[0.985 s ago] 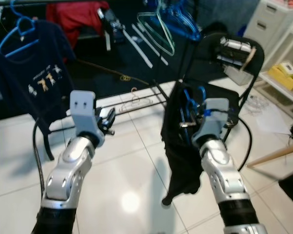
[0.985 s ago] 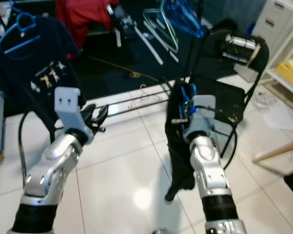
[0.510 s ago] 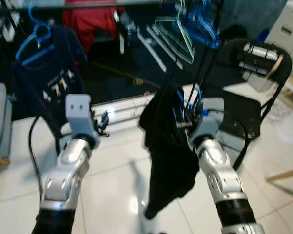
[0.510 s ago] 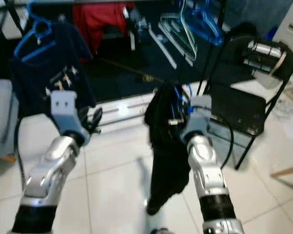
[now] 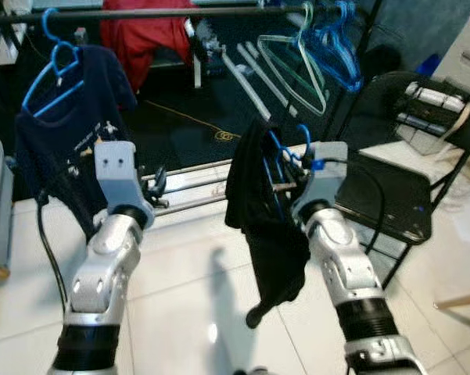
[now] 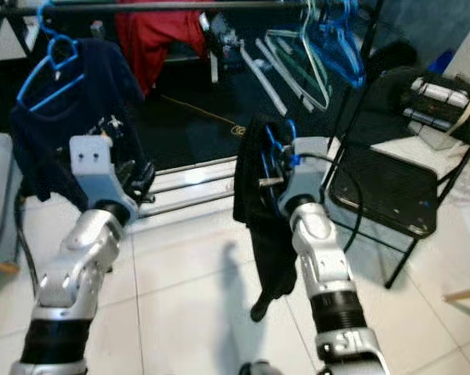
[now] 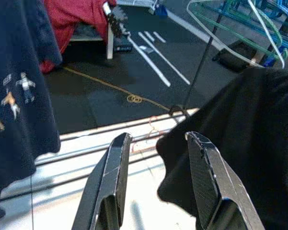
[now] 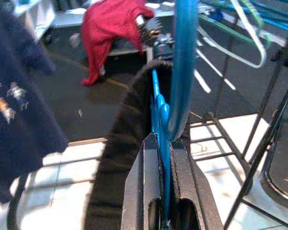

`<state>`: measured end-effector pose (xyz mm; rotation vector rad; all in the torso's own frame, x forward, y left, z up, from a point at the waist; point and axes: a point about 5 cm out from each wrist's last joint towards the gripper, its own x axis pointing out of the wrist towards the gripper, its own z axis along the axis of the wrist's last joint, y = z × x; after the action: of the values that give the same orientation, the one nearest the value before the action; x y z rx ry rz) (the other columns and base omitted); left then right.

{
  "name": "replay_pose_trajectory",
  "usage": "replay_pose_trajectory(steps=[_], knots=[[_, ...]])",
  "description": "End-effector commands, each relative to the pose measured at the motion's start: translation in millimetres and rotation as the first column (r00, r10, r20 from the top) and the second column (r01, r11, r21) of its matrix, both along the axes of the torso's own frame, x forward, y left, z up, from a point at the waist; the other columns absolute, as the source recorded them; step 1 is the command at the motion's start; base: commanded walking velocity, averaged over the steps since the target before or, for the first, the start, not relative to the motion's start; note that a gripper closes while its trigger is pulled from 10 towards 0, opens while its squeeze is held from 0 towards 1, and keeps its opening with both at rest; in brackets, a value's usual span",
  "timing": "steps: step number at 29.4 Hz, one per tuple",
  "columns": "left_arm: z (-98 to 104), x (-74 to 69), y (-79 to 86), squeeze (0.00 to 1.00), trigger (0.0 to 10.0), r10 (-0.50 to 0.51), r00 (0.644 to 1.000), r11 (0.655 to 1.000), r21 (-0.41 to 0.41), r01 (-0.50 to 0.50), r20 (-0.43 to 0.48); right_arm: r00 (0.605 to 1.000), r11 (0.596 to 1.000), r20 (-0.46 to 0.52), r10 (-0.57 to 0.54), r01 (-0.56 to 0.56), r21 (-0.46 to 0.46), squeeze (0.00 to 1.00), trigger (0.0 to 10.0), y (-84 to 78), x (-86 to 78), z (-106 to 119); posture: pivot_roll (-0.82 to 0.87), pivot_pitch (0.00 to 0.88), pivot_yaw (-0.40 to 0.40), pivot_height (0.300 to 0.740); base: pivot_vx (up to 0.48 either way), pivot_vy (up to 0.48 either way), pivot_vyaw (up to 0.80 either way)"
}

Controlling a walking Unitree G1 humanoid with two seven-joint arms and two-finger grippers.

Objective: Hang hanger

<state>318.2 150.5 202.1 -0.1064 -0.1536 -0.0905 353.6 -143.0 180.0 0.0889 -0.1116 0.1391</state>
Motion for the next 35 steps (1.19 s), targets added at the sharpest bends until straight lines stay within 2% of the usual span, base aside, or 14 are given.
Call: replay_pose_trajectory(steps=[1,4,5,9,13,14,18,22,25,29,31,35], knots=[[-2,0.4,1.2,0.0,10.0,0.009,1.0,1.0,-0.006,-0.009,-0.007,0.999,0.999,0.053,0.012,-0.015,0.047,0.0,10.0,3.2,0.7,15,-0.01,0.147,-0.09,0.74,0.416,0.0,0.0],[-2,3.2,-2.3,0.0,10.0,0.001,1.0,1.0,-0.004,-0.001,-0.011,0.998,0.999,0.055,0.015,-0.017,0.046,0.0,10.0,2.7,2.6,16,-0.01,0.167,-0.096,0.74,0.42,0.0,0.0],[-2,2.9,-3.4,0.0,10.0,-0.003,1.0,1.0,-0.003,0.003,-0.008,0.999,0.998,0.049,0.017,-0.02,0.054,0.0,10.0,3.3,2.3,14,-0.01,0.145,-0.087,0.74,0.416,0.0,0.0],[2,2.3,-3.1,0.0,10.0,-0.007,1.0,1.0,-0.023,0.007,0.003,0.999,0.994,0.044,0.001,-0.006,0.112,0.0,10.0,4.0,2.9,17,-0.01,0.136,-0.08,0.74,0.416,0.0,0.0],[1,3.4,-3.1,0.0,10.0,-0.01,1.0,1.0,-0.021,0.01,0.001,0.999,0.995,0.044,0.005,-0.01,0.102,0.0,10.0,4.8,4.2,18,-0.01,0.167,-0.087,0.74,0.418,0.0,0.4],[2,3.9,-0.4,0.0,10.0,-0.002,1.0,1.0,-0.013,0.002,0.0,0.997,0.996,0.06,0.047,-0.051,0.079,0.0,10.0,11.2,4.2,19,0.0,0.146,-0.078,0.74,0.42,0.0,0.0],[-3,4.6,3.4,0.0,10.0,0.015,1.0,1.0,0.001,-0.015,-0.011,0.995,0.994,0.065,0.079,-0.083,0.065,0.0,10.0,16.3,4.5,18,-0.01,0.168,-0.083,0.74,0.418,0.0,0.0],[2,1.5,3.2,0.0,10.0,0.013,1.0,1.0,-0.012,-0.013,0.002,0.993,0.992,0.071,0.09,-0.096,0.086,0.0,10.0,18.0,2.6,20,0.0,0.121,-0.078,0.74,0.42,0.0,0.0],[4,3.3,4.1,0.0,10.0,0.013,1.0,1.0,-0.011,-0.013,0.005,0.993,0.992,0.073,0.096,-0.101,0.07,0.0,10.0,19.1,4.7,23,0.0,0.171,-0.081,0.74,0.417,0.0,0.0],[3,3.0,5.8,0.0,10.0,0.011,1.0,1.0,-0.003,-0.011,0.001,0.99,0.992,0.063,0.126,-0.127,0.003,0.0,10.0,24.5,2.6,19,0.0,0.123,-0.067,0.74,0.416,0.0,0.8],[6,6.0,7.0,0.0,10.0,0.009,1.0,1.0,0.005,-0.009,0.005,0.989,0.991,0.056,0.137,-0.137,0.003,0.0,10.0,26.4,3.1,19,0.0,0.164,-0.067,0.74,0.416,0.0,0.8],[6,7.5,7.6,0.0,10.0,0.01,1.0,1.0,0.008,-0.01,0.005,0.989,0.99,0.052,0.139,-0.14,0.002,0.0,10.0,26.9,3.7,18,0.0,0.178,-0.069,0.74,0.412,0.0,0.8]])
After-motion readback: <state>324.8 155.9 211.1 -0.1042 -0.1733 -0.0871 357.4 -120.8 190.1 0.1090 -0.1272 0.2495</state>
